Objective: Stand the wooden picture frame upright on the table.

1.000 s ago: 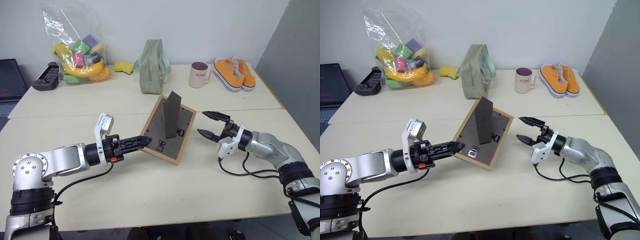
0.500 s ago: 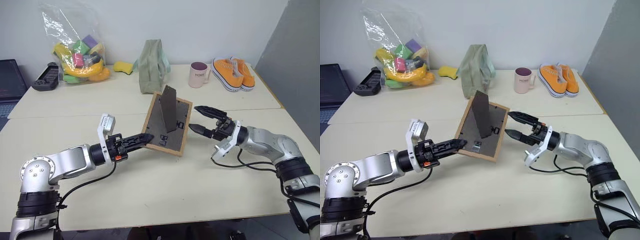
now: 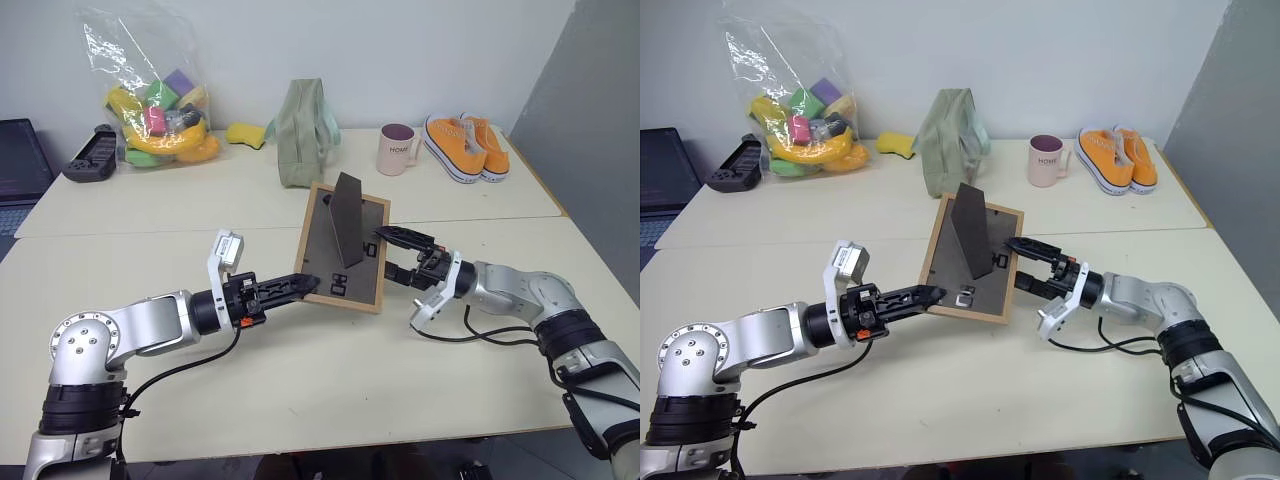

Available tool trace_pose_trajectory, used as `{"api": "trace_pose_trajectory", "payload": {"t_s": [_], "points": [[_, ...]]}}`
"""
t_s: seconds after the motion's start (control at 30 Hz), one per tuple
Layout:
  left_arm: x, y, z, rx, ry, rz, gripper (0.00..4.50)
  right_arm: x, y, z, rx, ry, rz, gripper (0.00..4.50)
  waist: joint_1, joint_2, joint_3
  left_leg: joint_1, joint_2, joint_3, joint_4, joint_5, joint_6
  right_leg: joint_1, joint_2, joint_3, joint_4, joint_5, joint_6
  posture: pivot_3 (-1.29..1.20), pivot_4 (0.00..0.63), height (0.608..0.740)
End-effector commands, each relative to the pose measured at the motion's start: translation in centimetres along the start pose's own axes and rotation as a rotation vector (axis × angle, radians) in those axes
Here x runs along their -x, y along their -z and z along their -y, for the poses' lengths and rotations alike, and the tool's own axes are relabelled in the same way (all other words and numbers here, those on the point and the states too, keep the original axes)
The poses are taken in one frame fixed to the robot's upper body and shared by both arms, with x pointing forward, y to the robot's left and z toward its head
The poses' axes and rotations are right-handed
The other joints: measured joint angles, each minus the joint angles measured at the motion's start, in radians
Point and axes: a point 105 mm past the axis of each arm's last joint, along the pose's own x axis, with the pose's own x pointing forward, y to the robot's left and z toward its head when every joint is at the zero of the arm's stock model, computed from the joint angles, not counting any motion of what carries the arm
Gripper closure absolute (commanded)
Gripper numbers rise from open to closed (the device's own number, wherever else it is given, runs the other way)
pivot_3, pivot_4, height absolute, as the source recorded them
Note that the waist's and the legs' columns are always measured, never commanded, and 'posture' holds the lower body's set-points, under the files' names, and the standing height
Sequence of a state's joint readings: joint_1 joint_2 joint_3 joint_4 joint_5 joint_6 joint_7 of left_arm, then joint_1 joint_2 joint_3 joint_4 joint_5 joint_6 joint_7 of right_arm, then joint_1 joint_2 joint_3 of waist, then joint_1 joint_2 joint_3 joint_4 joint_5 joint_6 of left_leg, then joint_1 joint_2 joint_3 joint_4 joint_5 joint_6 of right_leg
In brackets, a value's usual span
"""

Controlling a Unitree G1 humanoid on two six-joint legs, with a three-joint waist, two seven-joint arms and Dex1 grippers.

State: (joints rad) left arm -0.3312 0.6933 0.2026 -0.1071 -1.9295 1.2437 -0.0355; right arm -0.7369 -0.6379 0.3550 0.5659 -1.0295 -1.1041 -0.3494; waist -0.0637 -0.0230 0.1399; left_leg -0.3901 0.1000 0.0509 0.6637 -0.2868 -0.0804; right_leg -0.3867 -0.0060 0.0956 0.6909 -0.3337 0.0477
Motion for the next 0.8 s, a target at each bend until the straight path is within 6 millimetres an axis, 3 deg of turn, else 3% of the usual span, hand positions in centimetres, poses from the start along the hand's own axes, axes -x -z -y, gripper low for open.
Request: {"api": "trace_pose_trajectory", "payload": {"t_s": [0.03,0.4,0.57,0.8], "points": [[0.3,-0.1,1.6,-0.025,0.079,0.011,3.13,-0.4,0.4,1.5,0.036,0.038,0.017,0.20,-0.002,0.000,0.000,0.000,0.000,0.000,0.000,0.000,0.000,0.000,0.000,0.000,0.000,0.000,0.000,0.00,0.150,0.740],[0.4,0.7,1.6,-0.005,0.100,-0.026,3.13,-0.8,0.5,2.1,0.088,0.033,0.062,0.20,-0.006,0.000,0.000,0.000,0.000,-0.001,0.000,0.000,0.000,0.000,0.000,0.000,0.000,0.000,0.000,0.00,0.150,0.740],[0.7,0.9,1.7,-0.007,0.109,-0.066,3.13,-1.0,-0.4,2.7,0.122,0.062,0.156,0.20,-0.009,0.000,0.000,0.000,0.000,0.000,0.000,0.000,0.000,-0.001,0.000,0.000,0.000,0.000,0.000,0.00,0.150,0.740],[1.0,1.2,1.7,-0.004,0.111,-0.082,3.13,-0.7,0.1,2.5,0.165,0.039,0.176,0.20,-0.013,0.000,0.000,0.000,0.000,-0.001,-0.001,0.000,0.000,-0.001,0.000,0.000,0.001,0.000,0.000,0.00,0.150,0.740]]}}
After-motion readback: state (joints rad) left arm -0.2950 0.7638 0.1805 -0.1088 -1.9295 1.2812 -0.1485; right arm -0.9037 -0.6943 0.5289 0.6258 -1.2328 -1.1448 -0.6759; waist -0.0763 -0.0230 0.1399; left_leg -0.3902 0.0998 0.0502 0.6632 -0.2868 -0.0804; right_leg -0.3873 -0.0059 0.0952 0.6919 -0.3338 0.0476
